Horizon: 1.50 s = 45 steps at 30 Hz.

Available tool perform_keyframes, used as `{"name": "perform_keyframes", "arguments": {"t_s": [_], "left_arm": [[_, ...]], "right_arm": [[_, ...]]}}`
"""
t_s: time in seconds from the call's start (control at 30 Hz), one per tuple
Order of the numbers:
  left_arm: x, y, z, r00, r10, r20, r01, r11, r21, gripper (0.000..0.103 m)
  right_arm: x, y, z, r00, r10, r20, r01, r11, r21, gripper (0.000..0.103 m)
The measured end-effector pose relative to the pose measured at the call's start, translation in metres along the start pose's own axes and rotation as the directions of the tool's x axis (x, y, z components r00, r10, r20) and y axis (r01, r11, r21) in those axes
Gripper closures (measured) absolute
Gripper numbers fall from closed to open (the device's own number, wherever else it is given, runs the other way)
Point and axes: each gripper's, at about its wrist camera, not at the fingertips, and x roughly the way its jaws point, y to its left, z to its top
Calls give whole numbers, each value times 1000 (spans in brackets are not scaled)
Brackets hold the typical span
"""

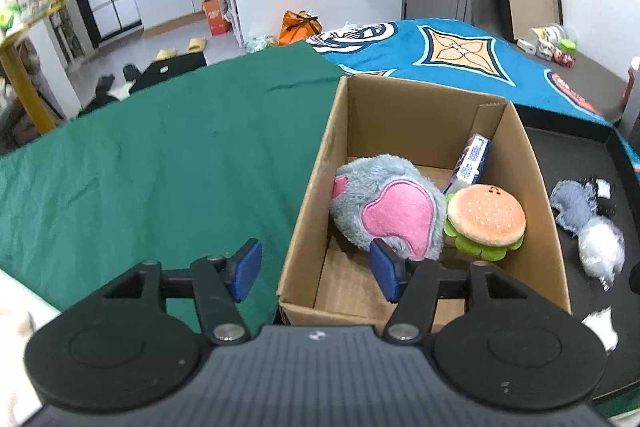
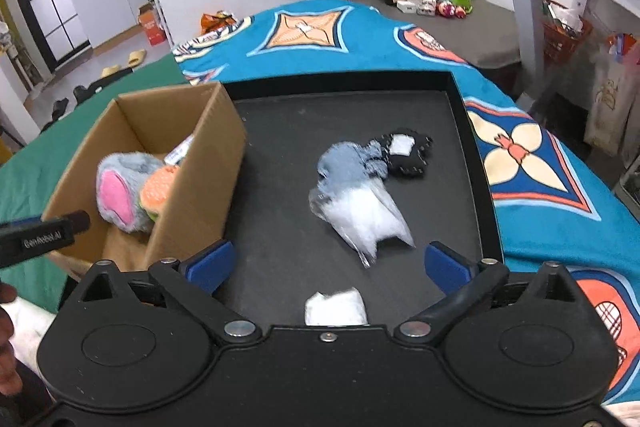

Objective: Organize soft objects
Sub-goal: 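Move the right gripper to the white cloth bundle and grasp it, then lift the white cloth bundle with the right gripper into the box and release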

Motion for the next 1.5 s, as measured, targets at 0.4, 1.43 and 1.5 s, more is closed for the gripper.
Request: {"name": "perform_keyframes", "arguments": {"t_s": [0.4, 1.43, 1.5], "left_arm": [[1, -11, -3, 1000, 30, 6, -30, 998, 55, 35], [6, -19, -4, 999, 33, -6, -32, 995, 91, 35], [5, -20, -4, 999, 33, -2, -33, 995, 92, 35]], "right_arm": [[19, -24, -28, 995, 18, -96, -14, 999, 40, 0], [39, -16, -35, 987, 48, -151, -52, 998, -24, 58], [35, -15, -34, 989, 47, -138, -51, 998, -26, 58]]}}
